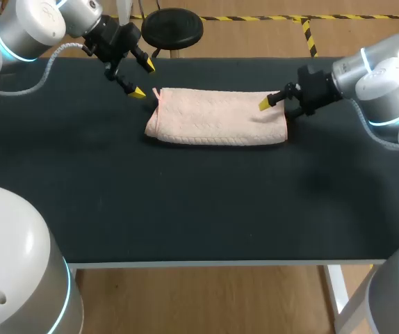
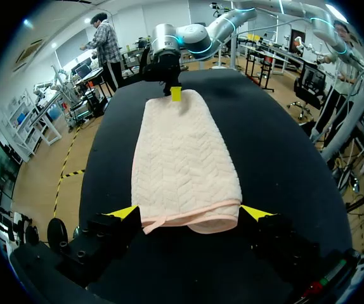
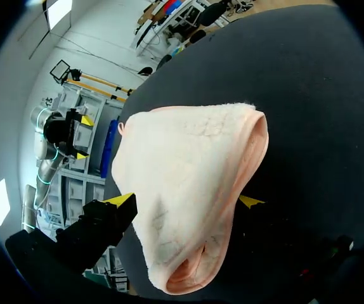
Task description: Fold the towel
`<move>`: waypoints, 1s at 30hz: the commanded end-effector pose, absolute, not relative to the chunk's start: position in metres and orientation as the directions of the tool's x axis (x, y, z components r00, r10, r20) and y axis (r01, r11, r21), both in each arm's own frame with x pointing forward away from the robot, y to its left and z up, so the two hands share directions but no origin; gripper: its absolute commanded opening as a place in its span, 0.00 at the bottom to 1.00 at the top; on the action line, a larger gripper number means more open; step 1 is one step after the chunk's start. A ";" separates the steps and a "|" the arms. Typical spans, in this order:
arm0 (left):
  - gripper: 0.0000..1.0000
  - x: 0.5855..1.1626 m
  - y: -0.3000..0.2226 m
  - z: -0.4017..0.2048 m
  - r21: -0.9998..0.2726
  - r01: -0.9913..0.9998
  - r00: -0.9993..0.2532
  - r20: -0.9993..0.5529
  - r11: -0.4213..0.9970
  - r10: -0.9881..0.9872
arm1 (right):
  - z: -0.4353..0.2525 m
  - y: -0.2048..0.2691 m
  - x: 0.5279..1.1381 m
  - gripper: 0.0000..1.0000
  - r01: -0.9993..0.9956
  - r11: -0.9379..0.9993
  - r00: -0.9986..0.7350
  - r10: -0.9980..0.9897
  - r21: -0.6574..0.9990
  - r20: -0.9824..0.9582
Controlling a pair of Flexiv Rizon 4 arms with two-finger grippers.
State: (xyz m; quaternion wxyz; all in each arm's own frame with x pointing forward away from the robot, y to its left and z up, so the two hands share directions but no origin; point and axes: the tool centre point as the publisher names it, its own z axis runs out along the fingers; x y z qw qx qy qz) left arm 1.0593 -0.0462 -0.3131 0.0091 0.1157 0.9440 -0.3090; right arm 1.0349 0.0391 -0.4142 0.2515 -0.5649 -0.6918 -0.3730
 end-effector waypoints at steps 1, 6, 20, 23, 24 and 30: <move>1.00 1.059 -0.046 -0.315 -0.583 0.226 -0.973 -0.092 0.781 0.213 | -0.424 0.046 1.040 1.00 0.969 0.087 -0.237 0.590 0.231 0.772; 1.00 1.059 -0.046 -0.315 -0.583 0.226 -0.973 -0.092 0.781 0.213 | -0.427 0.045 1.038 1.00 0.971 0.086 -0.229 0.597 0.222 0.769; 1.00 1.059 -0.046 -0.315 -0.583 0.226 -0.973 -0.092 0.781 0.213 | -0.415 0.039 1.034 0.00 0.970 0.071 -0.222 0.646 0.233 0.730; 1.00 1.059 -0.046 -0.315 -0.583 0.226 -0.973 -0.092 0.781 0.213 | -0.411 0.042 1.033 0.00 0.970 0.077 -0.221 0.677 0.232 0.702; 1.00 1.059 -0.046 -0.315 -0.583 0.226 -0.973 -0.092 0.781 0.213 | -0.409 0.044 1.034 0.00 0.970 0.078 -0.221 0.681 0.231 0.698; 1.00 1.059 -0.046 -0.315 -0.583 0.226 -0.973 -0.092 0.781 0.213 | -0.384 0.064 1.045 0.00 0.964 0.111 -0.245 0.721 0.240 0.649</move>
